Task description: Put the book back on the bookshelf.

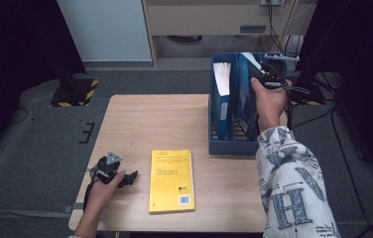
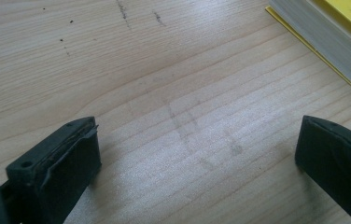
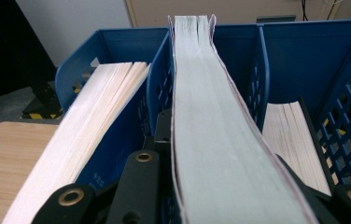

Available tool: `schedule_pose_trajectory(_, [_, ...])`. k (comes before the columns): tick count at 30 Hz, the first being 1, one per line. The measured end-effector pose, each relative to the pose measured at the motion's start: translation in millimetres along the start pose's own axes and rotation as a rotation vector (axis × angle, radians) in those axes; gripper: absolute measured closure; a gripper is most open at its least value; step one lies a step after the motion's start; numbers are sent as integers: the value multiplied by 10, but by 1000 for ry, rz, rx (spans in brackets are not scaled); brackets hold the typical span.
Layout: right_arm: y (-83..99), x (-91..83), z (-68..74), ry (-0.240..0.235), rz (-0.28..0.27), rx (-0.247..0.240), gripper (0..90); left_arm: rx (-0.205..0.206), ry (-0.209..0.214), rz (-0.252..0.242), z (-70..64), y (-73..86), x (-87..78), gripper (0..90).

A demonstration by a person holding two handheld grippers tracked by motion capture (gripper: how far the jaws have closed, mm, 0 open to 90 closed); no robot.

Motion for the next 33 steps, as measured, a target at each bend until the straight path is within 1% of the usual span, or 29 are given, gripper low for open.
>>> schedule_pose_trajectory(6, [64, 86, -6, 4, 2, 8, 736, 1, 0, 0, 0, -1, 1, 0])
schedule_pose_trajectory(10, [106, 153, -10, 9, 11, 3, 736, -2, 2, -2, -3, -2, 3, 0])
schedule_pose_trajectory(15, [168, 233, -33, 9, 21, 15, 736, -1, 3, -1, -3, -4, 3, 0])
schedule_pose_trajectory(22, [228, 327, -53, 12, 18, 26, 736, 0, 2, -4, -5, -5, 6, 0])
schedule_pose_trajectory(28, [273, 385, -56, 25, 17, 31, 736, 1, 2, -4, -6, -6, 7, 0])
schedule_pose_trajectory(33, [264, 392, -34, 38, 3, 16, 736, 1, 4, -4, -8, -10, 9, 0])
Point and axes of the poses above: each handheld gripper's, and its own axes: x roughly forward along the jaws, y roughly out of its underside, z roughly to its left, the point moved 1 cm from there along x, roughly forward along the jaws, and after that the axes turned 15 degrees about z, right-handed, at the moved point
